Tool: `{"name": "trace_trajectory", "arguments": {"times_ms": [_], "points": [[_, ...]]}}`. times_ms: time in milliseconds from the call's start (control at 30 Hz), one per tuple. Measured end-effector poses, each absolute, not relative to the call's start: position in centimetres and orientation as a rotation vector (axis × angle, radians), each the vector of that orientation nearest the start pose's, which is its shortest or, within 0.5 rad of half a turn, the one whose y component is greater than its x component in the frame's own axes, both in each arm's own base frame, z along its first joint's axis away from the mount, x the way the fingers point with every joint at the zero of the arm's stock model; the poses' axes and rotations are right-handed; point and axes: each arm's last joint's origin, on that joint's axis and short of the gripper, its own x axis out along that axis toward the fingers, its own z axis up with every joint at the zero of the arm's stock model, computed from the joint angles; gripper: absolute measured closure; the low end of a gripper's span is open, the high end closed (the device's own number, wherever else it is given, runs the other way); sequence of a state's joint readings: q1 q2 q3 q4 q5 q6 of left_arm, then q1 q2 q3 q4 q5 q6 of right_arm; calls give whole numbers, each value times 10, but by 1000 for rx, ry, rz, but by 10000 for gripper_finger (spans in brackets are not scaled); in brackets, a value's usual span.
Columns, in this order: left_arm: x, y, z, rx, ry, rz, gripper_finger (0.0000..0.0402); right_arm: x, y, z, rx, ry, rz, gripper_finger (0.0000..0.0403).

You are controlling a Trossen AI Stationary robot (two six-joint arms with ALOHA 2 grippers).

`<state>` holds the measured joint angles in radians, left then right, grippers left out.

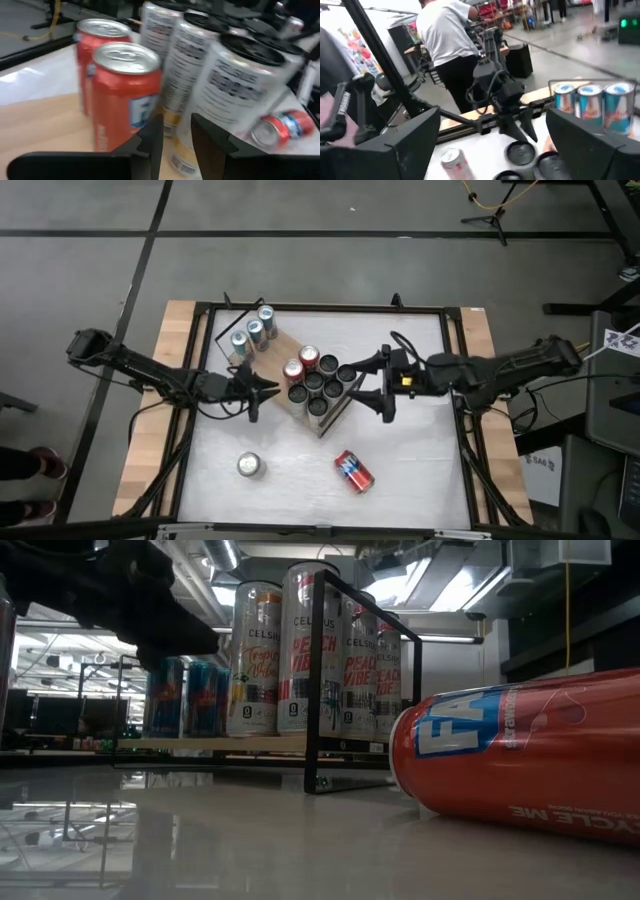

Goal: Place canned beverage on shelf
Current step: Put the red soda can on the shelf aligned with the other red soda cans

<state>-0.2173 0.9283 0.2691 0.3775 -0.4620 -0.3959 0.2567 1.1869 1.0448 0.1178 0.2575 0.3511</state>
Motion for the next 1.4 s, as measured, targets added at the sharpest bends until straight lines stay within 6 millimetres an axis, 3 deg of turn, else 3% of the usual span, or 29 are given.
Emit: {"name": "trace_trajectory", "arguments": {"times_ms": [200,400,733,1033,1400], "points": [[180,-32,187,-216,226,240,309,260,91,401,408,137,-113,45],[180,-33,188,-203,215,230,309,265,119,407,442,359,-202,45],[180,-33,189,-185,216,226,308,290,165,353,589,727,-133,45],[180,-33,188,-187,217,226,308,308,199,306,628,910,-134,45],[180,-33,188,-192,217,226,308,309,210,268,566,1038,-282,45]]}}
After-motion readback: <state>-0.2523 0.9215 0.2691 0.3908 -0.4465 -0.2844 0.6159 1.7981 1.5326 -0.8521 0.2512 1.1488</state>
